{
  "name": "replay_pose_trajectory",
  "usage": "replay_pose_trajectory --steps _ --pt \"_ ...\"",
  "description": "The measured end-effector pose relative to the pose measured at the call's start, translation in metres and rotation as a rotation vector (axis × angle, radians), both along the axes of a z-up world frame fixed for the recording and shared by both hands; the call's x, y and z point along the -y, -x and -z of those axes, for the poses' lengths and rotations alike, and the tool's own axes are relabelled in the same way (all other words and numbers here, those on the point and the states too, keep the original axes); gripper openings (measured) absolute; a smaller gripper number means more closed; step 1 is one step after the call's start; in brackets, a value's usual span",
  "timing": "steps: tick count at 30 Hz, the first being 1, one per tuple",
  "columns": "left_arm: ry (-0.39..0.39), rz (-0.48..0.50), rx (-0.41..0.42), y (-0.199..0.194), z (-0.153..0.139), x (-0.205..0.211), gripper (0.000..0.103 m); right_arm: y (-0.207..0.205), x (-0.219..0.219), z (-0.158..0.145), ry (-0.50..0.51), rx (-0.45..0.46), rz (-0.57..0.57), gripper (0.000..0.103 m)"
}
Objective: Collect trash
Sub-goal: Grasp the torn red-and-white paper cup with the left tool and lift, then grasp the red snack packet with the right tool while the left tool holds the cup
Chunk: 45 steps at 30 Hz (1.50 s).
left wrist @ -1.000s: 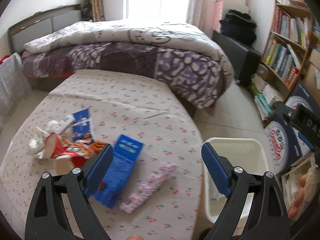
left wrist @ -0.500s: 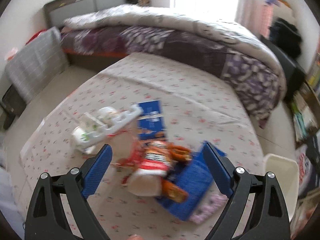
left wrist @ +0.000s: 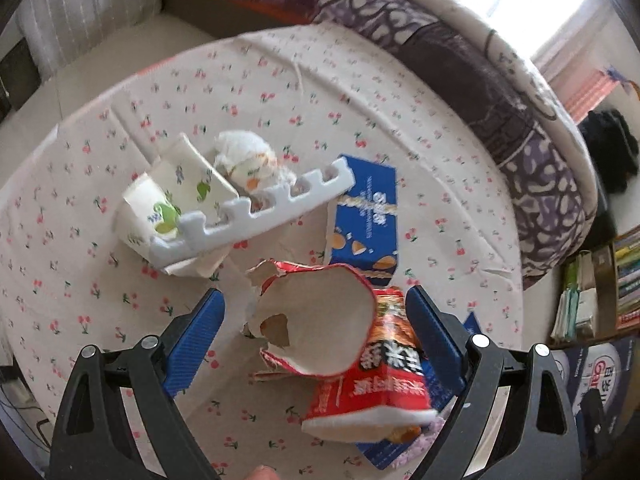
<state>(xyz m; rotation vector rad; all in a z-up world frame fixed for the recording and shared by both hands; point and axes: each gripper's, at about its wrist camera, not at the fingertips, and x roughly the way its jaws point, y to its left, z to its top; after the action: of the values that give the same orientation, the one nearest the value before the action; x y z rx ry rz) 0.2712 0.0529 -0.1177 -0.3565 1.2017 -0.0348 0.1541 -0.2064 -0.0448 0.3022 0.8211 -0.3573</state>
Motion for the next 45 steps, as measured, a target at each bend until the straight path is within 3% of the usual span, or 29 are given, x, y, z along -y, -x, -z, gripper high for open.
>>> replay_pose_trajectory --steps 2,4,16,25,29,37,40,41,45 --pt "-0.003 -0.004 -0.018 -0.001 0.007 0.0 0.081 -0.001 -0.003 0.002 -0.008 -0.005 -0.012 0.096" --pt "0.014 0.0 -0.041 -0.002 0.011 -0.004 0.059 -0.003 -0.008 0.003 -0.026 -0.009 -0.026 0.096" --pt "0.082 -0.027 0.054 0.025 -0.029 -0.054 0.056 -0.019 -0.077 0.019 -0.13 -0.045 -0.236 0.096" --pt "0.036 -0.134 0.182 0.052 -0.075 -0.113 0.057 -0.035 -0.158 0.036 -0.163 -0.071 -0.417 0.096" --pt "0.047 -0.183 0.208 0.06 -0.084 -0.141 0.057 -0.047 -0.184 0.052 -0.143 -0.111 -0.432 0.096" --pt "0.053 -0.224 0.169 0.065 -0.073 -0.174 0.057 -0.077 -0.208 0.101 -0.237 -0.207 -0.379 0.096" --pt "0.051 -0.219 0.161 0.064 -0.071 -0.177 0.057 -0.082 -0.213 0.104 -0.179 -0.195 -0.367 0.097" --pt "0.048 -0.22 0.16 0.064 -0.07 -0.177 0.057 -0.083 -0.214 0.106 -0.156 -0.195 -0.372 0.096" --pt "0.04 -0.218 0.153 0.062 -0.067 -0.177 0.057 -0.084 -0.218 0.119 -0.09 -0.235 -0.401 0.064"
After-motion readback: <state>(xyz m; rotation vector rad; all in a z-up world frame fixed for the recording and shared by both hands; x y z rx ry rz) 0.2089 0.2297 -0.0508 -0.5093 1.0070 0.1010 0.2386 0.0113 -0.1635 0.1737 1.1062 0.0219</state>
